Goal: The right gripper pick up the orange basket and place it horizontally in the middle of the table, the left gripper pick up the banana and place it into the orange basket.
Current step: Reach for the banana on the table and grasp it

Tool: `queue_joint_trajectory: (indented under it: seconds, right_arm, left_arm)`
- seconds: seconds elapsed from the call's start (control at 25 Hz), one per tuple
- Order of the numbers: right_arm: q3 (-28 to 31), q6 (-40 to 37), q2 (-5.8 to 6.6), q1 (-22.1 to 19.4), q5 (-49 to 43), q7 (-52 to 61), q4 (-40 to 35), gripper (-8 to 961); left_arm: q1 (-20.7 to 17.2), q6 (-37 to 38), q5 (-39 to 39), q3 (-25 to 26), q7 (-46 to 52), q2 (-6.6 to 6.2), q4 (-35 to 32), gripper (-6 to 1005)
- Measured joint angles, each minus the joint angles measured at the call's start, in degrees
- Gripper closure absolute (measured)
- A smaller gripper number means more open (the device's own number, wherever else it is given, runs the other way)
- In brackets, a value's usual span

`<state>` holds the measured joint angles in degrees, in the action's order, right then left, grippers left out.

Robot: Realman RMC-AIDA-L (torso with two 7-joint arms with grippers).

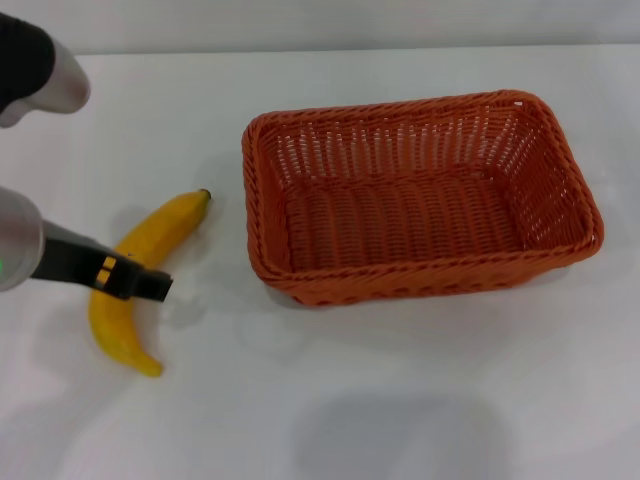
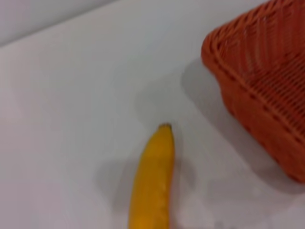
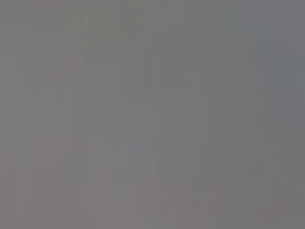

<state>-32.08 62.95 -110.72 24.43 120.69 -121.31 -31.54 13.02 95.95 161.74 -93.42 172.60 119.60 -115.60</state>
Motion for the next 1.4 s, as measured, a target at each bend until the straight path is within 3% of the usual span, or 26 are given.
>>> queue_joint_trajectory:
  seconds: [0.36, 1.04, 1.4]
  right_arm:
    - [0.06, -0.12, -0.05, 0.0, -0.09, 0.1, 0.27, 107]
    - [0.0, 0.15, -0.31, -0.3, -0.69, 2.11, 0.16, 107]
    - [-0.8, 0.66, -0.37, -0.44, -0.81, 3.1, -0.11, 107]
  left_arm:
    - [-0.31, 3.14, 0.29, 2.47, -0.06, -0.28, 0.27, 133]
    - [2.42, 0.57, 0.59, 12.31, -2.36, -0.86, 10.26, 134]
    - [5.66, -3.56, 0.58, 12.78, -2.64, -0.81, 16.27, 134]
